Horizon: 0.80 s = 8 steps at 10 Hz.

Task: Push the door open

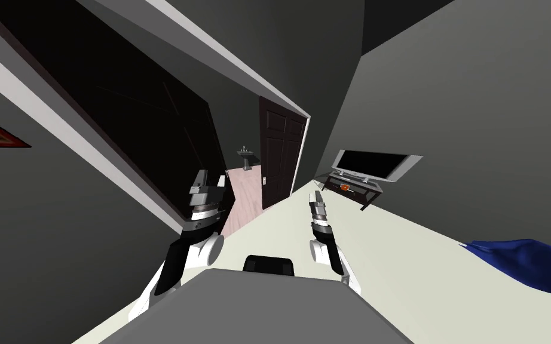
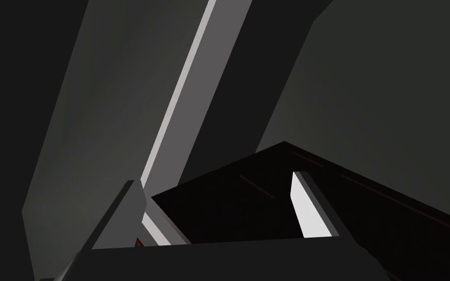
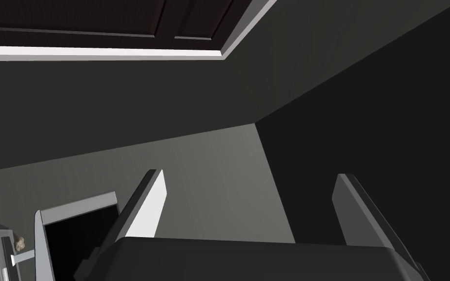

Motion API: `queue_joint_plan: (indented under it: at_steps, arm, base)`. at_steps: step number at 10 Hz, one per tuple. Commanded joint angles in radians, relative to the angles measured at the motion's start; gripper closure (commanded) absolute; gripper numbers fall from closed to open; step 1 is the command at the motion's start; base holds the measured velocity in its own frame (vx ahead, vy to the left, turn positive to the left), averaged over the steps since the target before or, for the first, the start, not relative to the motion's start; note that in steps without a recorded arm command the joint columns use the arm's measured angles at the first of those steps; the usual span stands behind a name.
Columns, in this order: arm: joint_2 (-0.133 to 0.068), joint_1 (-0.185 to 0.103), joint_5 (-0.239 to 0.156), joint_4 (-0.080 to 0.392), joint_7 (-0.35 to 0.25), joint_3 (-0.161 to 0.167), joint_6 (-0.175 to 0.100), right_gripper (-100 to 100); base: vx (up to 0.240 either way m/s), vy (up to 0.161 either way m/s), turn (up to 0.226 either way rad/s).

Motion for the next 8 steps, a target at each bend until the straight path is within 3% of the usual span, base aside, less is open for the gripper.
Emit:
queue_joint_plan:
  at_steps: [1,5,6,8]
  arm:
    - [-0.002,-0.024,0.004,0.050,-0.008,0.012,-0.006,-100]
    - [-0.005,-0.065,0.011,0.153,-0.024,0.035,-0.022,-100]
    - [-0.005,-0.065,0.011,0.160,-0.024,0.035,-0.022,-100]
    - [-0.006,-0.094,0.016,0.229,-0.034,0.052,-0.033,-100]
  base:
    - [0.091,0.000,0.057]
    - [0.074,-0.010,0.045]
    - [0.061,-0.008,0.027]
    - [0.070,-0.003,0.056]
